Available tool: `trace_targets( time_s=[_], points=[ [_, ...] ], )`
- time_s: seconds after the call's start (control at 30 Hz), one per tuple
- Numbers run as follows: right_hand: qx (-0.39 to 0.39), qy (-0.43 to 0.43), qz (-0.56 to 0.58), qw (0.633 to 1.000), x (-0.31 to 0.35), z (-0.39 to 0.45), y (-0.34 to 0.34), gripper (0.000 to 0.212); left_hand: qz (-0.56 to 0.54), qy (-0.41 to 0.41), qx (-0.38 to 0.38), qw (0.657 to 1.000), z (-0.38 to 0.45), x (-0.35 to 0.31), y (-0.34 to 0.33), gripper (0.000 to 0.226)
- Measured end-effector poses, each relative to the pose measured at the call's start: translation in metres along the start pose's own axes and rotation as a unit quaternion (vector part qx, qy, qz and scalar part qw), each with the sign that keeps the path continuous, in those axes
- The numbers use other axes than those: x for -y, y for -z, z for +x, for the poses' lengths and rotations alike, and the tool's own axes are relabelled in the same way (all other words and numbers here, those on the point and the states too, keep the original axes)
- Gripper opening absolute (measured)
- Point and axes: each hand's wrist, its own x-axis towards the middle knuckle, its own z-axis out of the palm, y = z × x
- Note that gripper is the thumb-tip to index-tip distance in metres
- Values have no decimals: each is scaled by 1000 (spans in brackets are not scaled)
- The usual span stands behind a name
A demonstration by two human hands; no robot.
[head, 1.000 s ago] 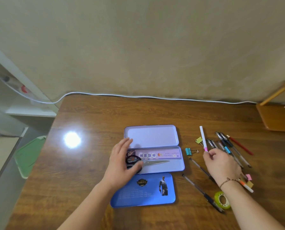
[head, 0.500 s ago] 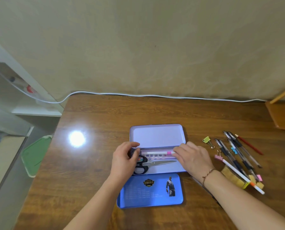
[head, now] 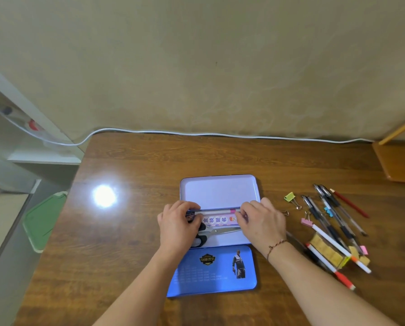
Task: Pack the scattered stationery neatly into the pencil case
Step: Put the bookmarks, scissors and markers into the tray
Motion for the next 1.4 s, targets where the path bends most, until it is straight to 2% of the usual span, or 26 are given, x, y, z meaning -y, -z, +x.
trace_targets(
  time_s=[0.1,0.2,0.27,0.43,0.53,0.7,0.83,0.93,1.1,1.27,1.33,1.4],
  points=[
    [3,-6,68,998,-6,-5,10,13,-33,-4,-24,999,-1,5,1,24],
    [-47,-82,140,986,-24,-26,27,5,-26,3,-123,992,-7,0,0,39],
    [-94,-147,150,973,-48,-50,35,6,-4,-42,-140,989,-14,-12,-7,38],
    [-97,-335,123,929,-119,-116,49,10,20,-216,-99,971,-31,-59,-43,25],
    [-51,-385,129,912,-149,-137,51,18,32,-284,-25,958,-40,-98,-69,20],
    [-38,-358,196,912,-168,-147,52,28,74,-305,89,945,-50,-149,-106,25],
    [11,-336,177,925,-174,-156,47,27,107,-308,158,932,-57,-177,-124,31],
    [5,-321,162,933,-178,-161,40,23,105,-313,191,924,-64,-188,-130,35],
    [-95,-338,199,915,-185,-164,46,17,91,-360,159,915,-71,-197,-132,42],
    [-106,-227,241,938,-173,-139,51,16,53,-336,76,937,-66,-195,-125,23],
    [-107,-190,256,942,-162,-120,53,17,48,-322,59,944,-58,-179,-116,17],
    [-99,-120,226,962,-146,-98,56,20,33,-295,43,954,-49,-155,-104,16]
  ],
)
